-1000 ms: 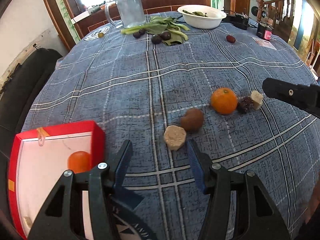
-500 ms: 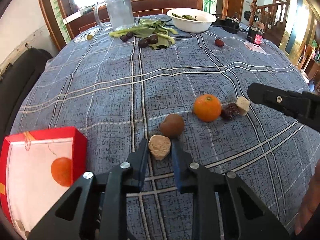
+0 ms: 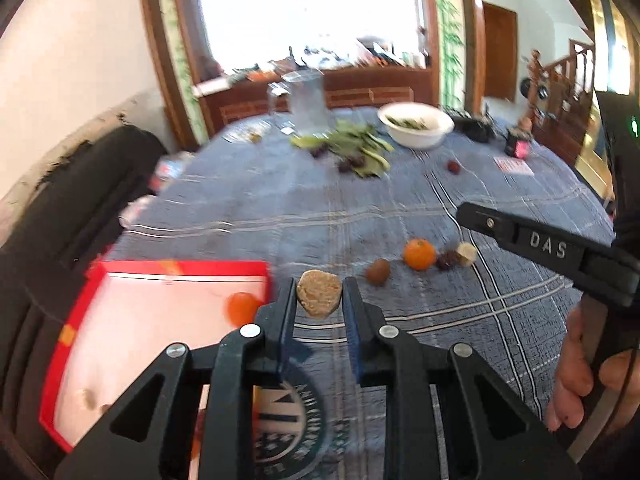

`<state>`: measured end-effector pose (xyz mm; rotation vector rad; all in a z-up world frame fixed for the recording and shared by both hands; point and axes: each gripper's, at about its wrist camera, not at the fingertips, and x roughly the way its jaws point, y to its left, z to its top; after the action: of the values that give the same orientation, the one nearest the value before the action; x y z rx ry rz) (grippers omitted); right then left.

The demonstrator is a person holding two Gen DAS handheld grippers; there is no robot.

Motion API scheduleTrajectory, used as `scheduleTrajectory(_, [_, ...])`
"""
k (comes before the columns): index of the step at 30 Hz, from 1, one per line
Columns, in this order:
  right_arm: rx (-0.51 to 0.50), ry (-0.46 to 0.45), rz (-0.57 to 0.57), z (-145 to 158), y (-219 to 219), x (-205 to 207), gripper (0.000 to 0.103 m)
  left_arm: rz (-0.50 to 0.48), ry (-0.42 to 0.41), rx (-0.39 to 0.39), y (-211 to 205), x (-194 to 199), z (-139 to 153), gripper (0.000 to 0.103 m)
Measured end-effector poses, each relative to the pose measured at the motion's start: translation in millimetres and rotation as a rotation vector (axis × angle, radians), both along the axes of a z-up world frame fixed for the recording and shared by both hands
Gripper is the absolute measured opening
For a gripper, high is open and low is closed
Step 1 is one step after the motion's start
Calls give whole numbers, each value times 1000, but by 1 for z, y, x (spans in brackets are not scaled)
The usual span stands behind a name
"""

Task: Organize fruits
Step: 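Grasp a beige round piece with the left gripper while the right grasps a red date, then carry the beige piece and red date over the tray and open both grippers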

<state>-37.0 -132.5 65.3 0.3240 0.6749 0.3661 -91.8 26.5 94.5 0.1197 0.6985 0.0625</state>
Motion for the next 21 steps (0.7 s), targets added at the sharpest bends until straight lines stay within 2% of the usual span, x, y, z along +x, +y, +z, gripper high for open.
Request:
scheduleTrajectory(4, [-3, -87, 48, 10, 11, -12, 31, 45, -55, 20, 15, -18, 13, 25])
scheduleTrajectory(8, [-24, -134, 89, 12, 21, -19, 31, 75, -84, 25, 29, -33, 21, 25])
scheduleTrajectory(15, [-48, -160, 95, 10, 23, -21, 31, 115, -108, 19, 49, -53, 28, 25])
scheduleTrajectory(21, [-68, -154, 45, 4, 17, -16, 31, 143, -124, 9, 65, -66, 32, 25])
